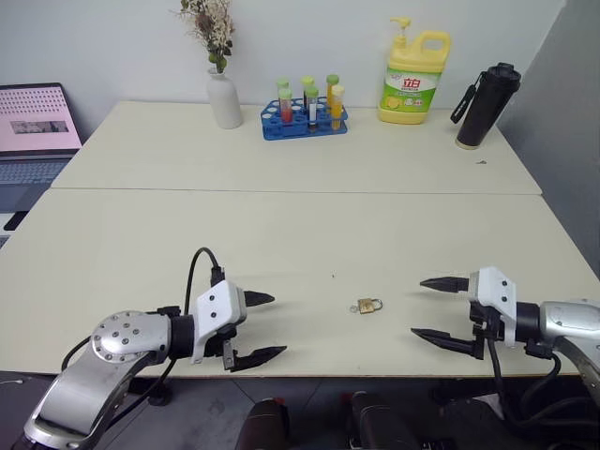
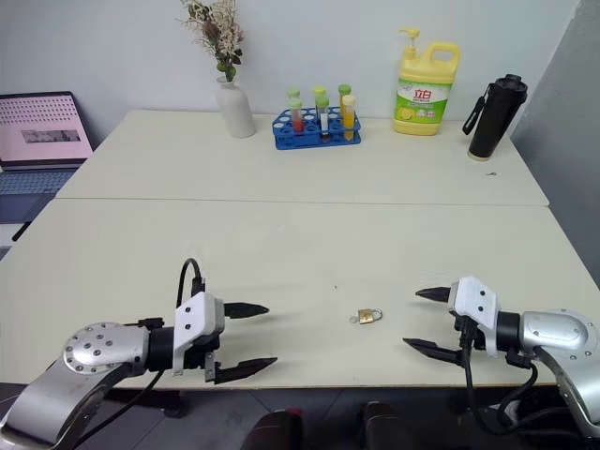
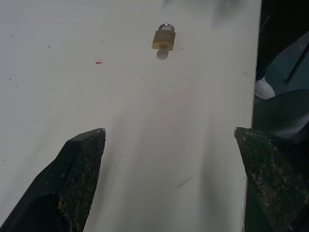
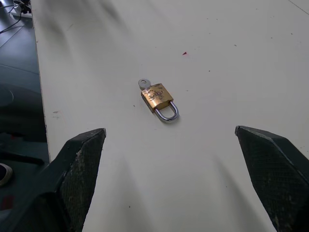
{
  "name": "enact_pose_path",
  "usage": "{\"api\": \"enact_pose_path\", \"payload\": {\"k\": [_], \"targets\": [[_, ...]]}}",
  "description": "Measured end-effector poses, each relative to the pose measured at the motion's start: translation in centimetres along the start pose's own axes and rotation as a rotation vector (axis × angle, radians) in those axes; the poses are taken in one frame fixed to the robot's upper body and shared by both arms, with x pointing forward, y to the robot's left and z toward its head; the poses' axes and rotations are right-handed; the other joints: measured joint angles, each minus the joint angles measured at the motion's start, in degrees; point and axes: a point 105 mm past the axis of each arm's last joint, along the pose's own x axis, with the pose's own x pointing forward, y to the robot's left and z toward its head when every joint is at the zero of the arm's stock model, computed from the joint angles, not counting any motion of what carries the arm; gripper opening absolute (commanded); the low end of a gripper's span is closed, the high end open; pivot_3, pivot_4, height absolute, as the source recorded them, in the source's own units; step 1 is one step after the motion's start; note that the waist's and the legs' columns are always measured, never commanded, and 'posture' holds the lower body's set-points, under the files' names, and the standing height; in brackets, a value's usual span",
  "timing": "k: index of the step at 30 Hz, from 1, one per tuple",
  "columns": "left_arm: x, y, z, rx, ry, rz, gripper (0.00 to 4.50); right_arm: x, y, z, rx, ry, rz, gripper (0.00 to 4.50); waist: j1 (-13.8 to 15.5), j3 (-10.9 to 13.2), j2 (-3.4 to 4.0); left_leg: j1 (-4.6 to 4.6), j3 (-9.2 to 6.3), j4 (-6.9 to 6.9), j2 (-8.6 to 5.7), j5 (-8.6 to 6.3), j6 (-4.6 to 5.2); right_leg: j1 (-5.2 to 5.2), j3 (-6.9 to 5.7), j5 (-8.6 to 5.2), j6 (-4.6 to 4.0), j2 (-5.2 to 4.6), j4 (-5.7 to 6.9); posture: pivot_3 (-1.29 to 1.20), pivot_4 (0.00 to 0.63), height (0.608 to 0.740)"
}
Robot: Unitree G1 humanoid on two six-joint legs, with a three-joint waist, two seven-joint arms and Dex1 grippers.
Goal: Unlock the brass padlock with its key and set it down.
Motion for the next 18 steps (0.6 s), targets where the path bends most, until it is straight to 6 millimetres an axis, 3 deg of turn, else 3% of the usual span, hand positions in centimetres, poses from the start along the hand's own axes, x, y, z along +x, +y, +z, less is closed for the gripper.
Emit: {"api": "enact_pose_path", "payload": {"k": [9,18], "targets": [[0.1,-0.1,0.0,0.004,0.002,-0.009,4.47,0.2,0.0,-0.9,-0.004,0.002,-0.009,4.5,-0.06,0.0,0.01,0.01,0.02,0.0,0.0,0.0,0.0,-0.01,0.02,0.0,0.0,0.01,0.01,0.0,0.15,0.74],[0.6,-1.3,-0.9,0.02,0.058,-0.017,4.47,3.9,-1.0,0.2,-0.107,0.009,0.09,4.5,-0.16,0.01,0.01,0.02,0.03,0.01,0.01,0.0,0.0,-0.02,0.04,0.0,0.0,0.01,0.02,0.0,0.15,0.74]]}}
